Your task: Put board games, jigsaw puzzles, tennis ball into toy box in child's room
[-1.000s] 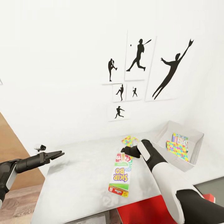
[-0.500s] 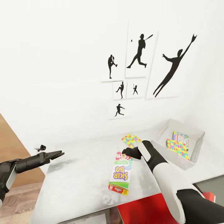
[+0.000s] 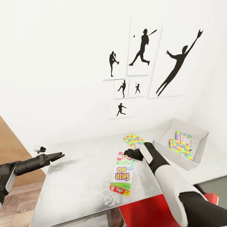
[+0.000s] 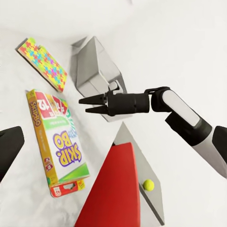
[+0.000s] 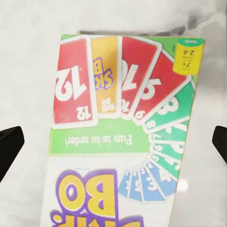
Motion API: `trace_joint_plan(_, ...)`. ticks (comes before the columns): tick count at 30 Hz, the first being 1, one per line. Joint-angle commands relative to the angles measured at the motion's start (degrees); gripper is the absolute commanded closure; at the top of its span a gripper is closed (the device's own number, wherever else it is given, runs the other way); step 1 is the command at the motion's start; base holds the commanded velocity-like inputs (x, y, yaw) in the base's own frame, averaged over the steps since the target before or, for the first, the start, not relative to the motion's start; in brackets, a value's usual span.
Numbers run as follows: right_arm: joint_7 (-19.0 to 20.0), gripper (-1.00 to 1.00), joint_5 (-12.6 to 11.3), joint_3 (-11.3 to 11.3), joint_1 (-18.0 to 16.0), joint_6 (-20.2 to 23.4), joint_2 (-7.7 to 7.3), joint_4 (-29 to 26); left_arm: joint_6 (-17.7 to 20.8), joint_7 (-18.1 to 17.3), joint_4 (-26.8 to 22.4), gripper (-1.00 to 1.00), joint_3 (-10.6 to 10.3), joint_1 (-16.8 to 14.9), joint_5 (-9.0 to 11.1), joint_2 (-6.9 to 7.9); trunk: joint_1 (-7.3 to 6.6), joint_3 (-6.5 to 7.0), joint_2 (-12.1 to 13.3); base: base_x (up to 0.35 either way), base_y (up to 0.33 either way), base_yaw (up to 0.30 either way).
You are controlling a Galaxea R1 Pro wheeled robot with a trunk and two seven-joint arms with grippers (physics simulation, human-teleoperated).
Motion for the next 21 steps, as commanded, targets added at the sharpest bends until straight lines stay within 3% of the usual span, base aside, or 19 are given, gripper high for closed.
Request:
trace_joint_plan(1, -0.5, -1.0, -0.61, 0.27, -0.04, -0.35, -0.02, -0.07, 0.59, -0.22, -0.01, -1.0, 0.0, -0.04, -0.02, 0.03, 0.03, -0.22, -0.13, 0.0, 0.0, 0.0)
trace_joint_plan(21, -0.41, -1.0, -0.52, 0.36, -0.04, -1.29, -0.02, -0.07, 0.58, -0.22, -0.01, -1.0, 0.01, -0.04, -0.02, 0.2, 0.03, -2.1, -0.13, 0.0, 0.0, 0.0)
